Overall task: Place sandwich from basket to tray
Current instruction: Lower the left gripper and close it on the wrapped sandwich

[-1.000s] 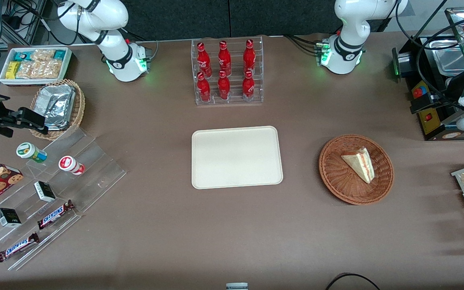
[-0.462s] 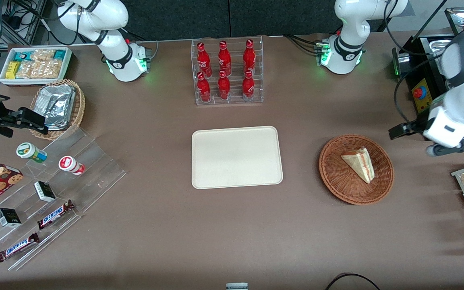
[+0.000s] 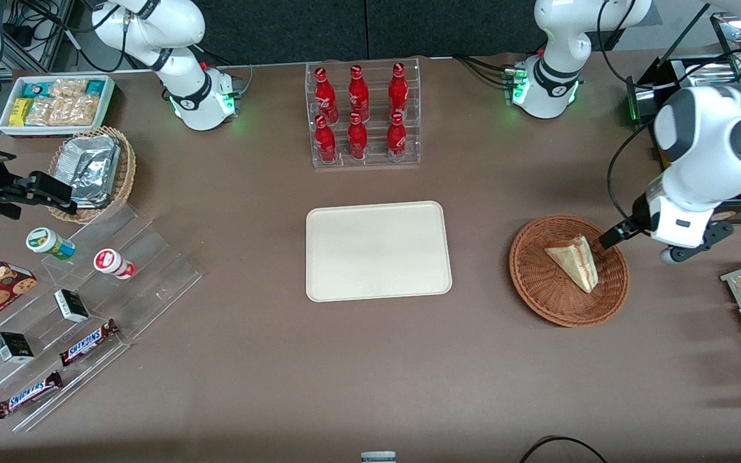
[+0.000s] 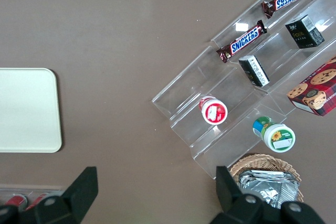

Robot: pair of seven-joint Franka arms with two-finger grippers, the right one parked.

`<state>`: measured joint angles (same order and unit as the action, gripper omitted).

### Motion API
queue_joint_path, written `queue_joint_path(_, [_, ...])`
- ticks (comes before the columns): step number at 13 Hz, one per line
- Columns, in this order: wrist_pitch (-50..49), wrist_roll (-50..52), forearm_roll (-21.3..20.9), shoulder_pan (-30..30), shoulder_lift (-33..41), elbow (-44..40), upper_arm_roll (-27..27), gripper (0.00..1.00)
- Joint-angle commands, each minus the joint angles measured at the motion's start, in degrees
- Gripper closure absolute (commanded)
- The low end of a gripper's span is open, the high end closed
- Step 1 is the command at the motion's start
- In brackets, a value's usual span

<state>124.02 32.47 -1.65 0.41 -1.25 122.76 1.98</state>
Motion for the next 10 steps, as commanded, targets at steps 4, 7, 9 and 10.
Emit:
queue_joint_path(4, [6.2, 9.3, 0.2, -0.3, -0.8, 4.4, 0.4, 0.00])
queue_joint_path(7, [7.4, 9.3, 0.3, -1.0, -3.3, 4.9, 0.4, 0.00])
queue_joint_path(9, [7.4, 8.9, 2.6, -1.1, -4.5, 4.8, 0.4, 0.00])
queue_joint_path(10, [7.4, 8.6, 2.6, -1.5, -4.8, 4.9, 0.5, 0.00])
